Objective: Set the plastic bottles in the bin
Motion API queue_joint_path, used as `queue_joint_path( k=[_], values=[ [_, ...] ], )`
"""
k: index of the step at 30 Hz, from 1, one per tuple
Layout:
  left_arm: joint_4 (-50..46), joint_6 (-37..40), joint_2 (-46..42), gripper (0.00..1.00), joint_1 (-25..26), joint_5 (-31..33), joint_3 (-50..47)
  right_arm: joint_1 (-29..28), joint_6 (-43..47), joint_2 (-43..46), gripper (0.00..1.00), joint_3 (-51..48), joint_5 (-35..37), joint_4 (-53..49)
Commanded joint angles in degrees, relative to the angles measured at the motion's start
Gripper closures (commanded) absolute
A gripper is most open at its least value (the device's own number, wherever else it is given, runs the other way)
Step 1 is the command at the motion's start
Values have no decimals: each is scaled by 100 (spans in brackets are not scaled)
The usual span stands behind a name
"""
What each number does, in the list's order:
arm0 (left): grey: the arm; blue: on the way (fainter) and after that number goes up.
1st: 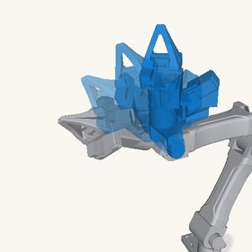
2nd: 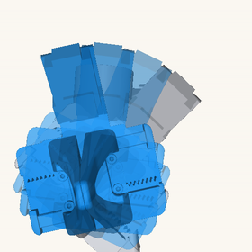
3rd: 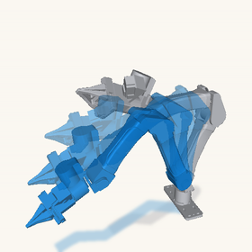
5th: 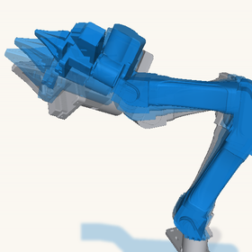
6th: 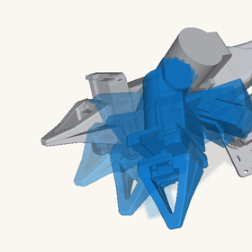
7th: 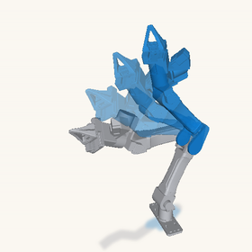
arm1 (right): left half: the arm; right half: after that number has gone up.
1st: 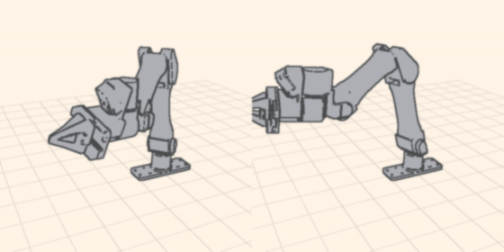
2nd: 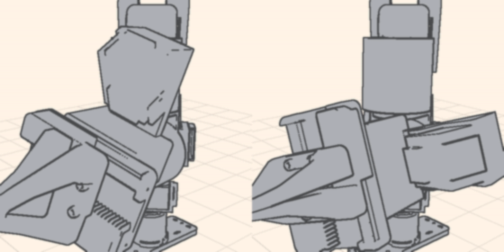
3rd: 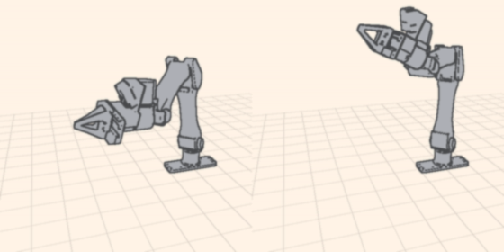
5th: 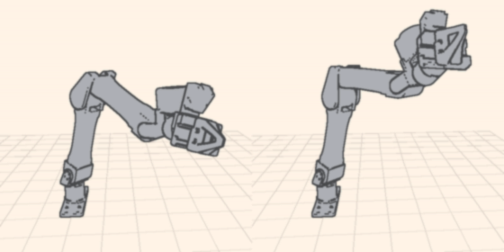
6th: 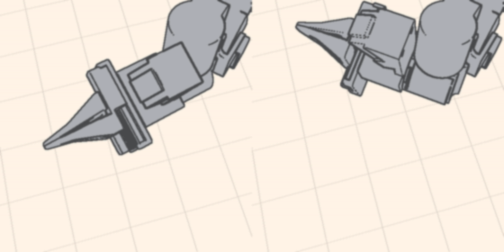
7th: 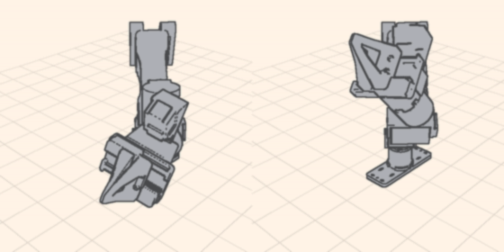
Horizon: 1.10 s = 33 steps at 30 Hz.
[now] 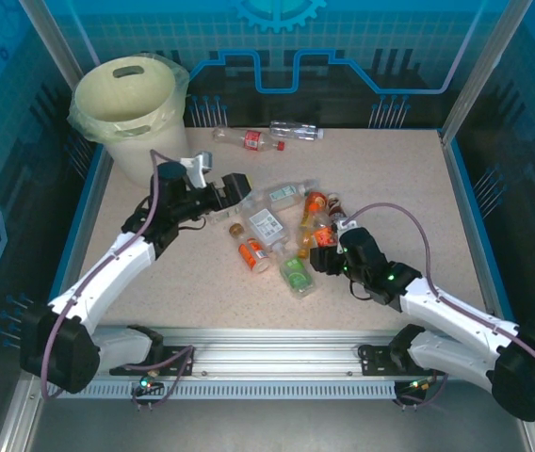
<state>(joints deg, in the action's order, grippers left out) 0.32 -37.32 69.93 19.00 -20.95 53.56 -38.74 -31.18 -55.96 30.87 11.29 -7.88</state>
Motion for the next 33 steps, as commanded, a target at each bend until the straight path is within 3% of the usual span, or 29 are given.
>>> queue_joint_path(
  k=[1, 10, 19, 22, 25, 28, 33],
  values=[
    [618, 515, 186, 1, 321, -372, -111, -85, 23, 22, 59, 186, -854, 859],
    [1472, 286, 627, 1, 972, -500, -183, -167, -450, -347, 58, 512, -1601, 1939],
    [1695, 105, 1083, 5, 1428, -497, -26, -496, -128, -650, 56, 686, -1539, 2680],
    [1772, 17, 1162, 13, 1439, -482, -30, -597, 64, -743, 55, 766, -1551, 2766],
    [1965, -87, 1204, 32, 1437, -559, -54, -641, 86, -815, 54, 791, -1447, 2881],
    [2015, -64, 1153, 44, 1439, -536, -77, -648, 77, -850, 49, 784, -1362, 2940],
    [1724, 140, 992, 49, 1435, -57, -125, -636, 288, -958, 32, 1061, -1593, 2427]
  ],
)
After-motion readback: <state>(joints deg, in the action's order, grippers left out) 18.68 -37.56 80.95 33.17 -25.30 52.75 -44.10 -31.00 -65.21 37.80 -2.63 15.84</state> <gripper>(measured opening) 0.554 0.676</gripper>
